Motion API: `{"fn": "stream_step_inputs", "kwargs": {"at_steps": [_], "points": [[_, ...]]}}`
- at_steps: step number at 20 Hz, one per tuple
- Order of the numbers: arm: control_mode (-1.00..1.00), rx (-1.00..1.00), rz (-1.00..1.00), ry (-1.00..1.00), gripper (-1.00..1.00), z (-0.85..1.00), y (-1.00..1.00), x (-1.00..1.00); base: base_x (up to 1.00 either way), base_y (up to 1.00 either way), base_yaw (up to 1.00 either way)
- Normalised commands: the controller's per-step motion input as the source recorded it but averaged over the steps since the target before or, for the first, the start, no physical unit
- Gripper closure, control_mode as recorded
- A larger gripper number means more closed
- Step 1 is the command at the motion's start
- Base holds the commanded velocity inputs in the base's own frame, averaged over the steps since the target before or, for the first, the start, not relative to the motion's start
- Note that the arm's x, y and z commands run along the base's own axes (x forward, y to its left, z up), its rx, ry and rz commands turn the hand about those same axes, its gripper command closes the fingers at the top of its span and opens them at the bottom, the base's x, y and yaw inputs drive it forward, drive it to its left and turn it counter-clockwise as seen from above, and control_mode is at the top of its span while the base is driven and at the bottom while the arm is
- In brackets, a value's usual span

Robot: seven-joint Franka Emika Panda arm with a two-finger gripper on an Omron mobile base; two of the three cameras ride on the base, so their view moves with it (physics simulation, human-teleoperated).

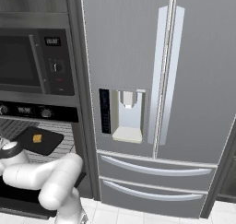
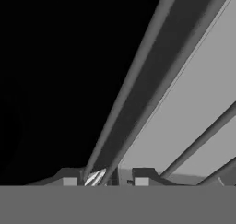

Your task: Take the baked cake out of the oven and place it on the plate for cooling. Then close the oven door.

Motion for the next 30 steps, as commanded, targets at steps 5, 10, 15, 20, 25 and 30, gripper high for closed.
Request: {"fn": "stream_step_inputs", "kwargs": {"at_steps": [5, 10, 15, 20, 25, 30], "points": [[-1.0, 0.0, -0.12, -0.09, 1.0, -0.91, 0.0, -0.12, 0.0, 0.0, 0.0], [-1.0, -0.02, -0.06, -0.04, 1.0, -0.91, 0.02, -0.6, 0.0, 0.0, 0.0], [-1.0, -0.05, -0.08, 0.0, 1.0, -0.88, 0.04, -0.71, 0.0, 0.0, 0.0], [-1.0, -0.04, -0.11, 0.0, 1.0, -0.86, 0.04, -0.6, 0.0, 0.0, 0.0], [-1.0, -0.04, -0.12, 0.0, 1.0, -0.83, 0.05, -0.54, 0.0, 0.0, 0.0], [-1.0, 0.0, -0.14, 0.0, -1.0, -0.54, 0.01, -0.34, 0.0, 0.0, 0.0]]}}
